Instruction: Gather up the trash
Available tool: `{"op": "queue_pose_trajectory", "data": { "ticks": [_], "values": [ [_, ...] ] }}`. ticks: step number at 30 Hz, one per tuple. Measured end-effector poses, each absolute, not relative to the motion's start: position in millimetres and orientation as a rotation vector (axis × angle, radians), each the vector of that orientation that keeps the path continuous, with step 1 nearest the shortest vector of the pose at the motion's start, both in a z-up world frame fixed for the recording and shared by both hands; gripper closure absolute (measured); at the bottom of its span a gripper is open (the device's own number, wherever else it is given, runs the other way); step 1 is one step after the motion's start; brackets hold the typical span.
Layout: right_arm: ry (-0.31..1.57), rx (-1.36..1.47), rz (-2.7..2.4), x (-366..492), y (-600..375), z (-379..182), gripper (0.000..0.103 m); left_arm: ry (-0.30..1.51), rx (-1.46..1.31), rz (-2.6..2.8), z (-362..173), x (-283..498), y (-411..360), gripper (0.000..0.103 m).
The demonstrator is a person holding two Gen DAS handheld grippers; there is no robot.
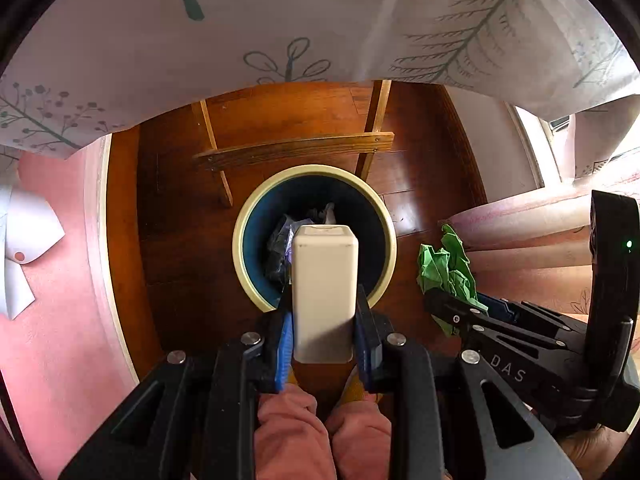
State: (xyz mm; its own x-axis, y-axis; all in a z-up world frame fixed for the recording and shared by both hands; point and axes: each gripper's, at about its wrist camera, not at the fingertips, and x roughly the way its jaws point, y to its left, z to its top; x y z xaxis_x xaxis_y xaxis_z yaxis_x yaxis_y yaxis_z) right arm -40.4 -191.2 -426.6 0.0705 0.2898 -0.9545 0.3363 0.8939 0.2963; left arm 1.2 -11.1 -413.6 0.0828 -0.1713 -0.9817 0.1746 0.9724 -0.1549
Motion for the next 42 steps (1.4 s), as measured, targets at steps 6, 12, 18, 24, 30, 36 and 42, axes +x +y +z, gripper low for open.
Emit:
{"op": "queue_pose_trajectory", "data": {
  "ticks": [6,12,18,24,30,36,42],
  "values": [
    [1.5,0.55,-0.013,-19,-192,-450,0.058,1.459,0.015,-0.23,-439,15,-4,0.057],
    [1.47,0.556,-0.021,-12,-194,-456,0.036,1.433,0.02,-0.189,-442,25,11,0.007],
    [1.461,0.538,-0.047,-13,-193,-452,0.033,1.428,0.021,-0.182,-436,28,18,0.007],
    [1.453,0.545,-0.083,-17,-193,-445,0.033,1.403,0.022,-0.187,-423,25,17,0.007],
    [1.453,0.538,-0.083,-21,-190,-423,0.033,1.381,0.007,-0.178,-393,21,21,0.007],
    [1.42,0.531,-0.06,-21,-186,-365,0.033,1.368,0.002,-0.152,-336,16,29,0.007],
    [1.383,0.469,-0.01,-20,-182,-283,0.033,1.304,0.043,-0.128,-252,8,32,0.007]
  ]
}}
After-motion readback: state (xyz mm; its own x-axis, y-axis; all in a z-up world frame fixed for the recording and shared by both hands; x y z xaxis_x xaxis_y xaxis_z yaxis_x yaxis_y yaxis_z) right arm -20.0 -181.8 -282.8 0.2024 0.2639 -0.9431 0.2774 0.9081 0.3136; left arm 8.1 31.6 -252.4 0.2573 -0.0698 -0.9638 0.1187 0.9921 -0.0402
